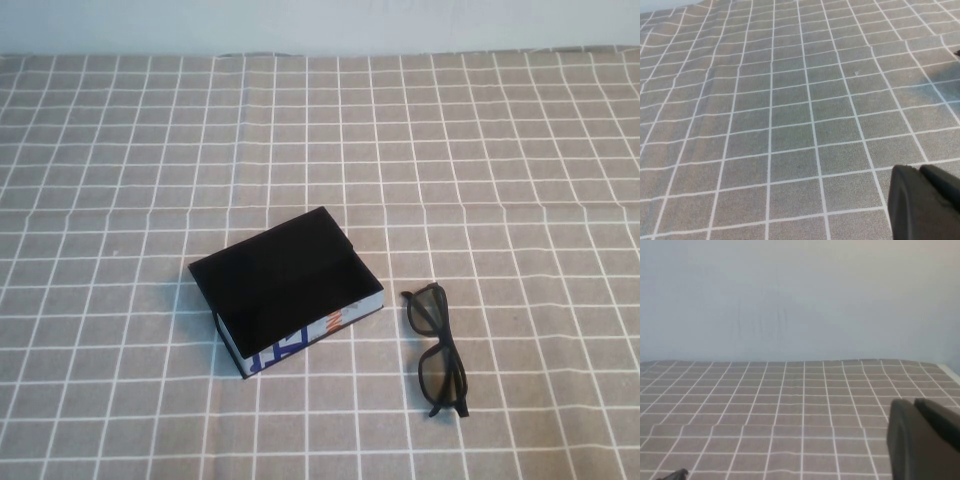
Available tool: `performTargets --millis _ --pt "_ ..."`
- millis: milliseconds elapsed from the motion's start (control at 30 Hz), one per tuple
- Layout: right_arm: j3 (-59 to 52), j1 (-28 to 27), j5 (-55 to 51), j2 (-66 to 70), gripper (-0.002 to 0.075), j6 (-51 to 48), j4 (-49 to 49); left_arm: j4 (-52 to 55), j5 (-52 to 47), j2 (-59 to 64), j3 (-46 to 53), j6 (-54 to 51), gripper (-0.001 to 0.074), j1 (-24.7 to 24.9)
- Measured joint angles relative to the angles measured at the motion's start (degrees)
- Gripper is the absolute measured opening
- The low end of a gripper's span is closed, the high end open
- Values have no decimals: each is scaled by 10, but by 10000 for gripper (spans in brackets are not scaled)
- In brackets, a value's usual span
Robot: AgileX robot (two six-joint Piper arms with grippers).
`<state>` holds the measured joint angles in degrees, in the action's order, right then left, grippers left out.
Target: Take glasses out of glasses case
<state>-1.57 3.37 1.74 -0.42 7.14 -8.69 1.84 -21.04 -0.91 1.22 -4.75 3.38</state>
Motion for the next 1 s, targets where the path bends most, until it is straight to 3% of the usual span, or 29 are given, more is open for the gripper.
performTargets --millis 300,533,667,1000 --pt "0 -1 -24 0 -18 -5 41 0 0 0 0 0 -4 0" --pt "0 -1 -153 0 -18 -134 176 0 0 0 0 0 -4 0" --pt "0 -1 -201 0 -18 -144 187 0 0 0 0 0 -4 0" --pt "0 -1 -205 0 -18 -148 189 0 0 0 0 0 -5 0"
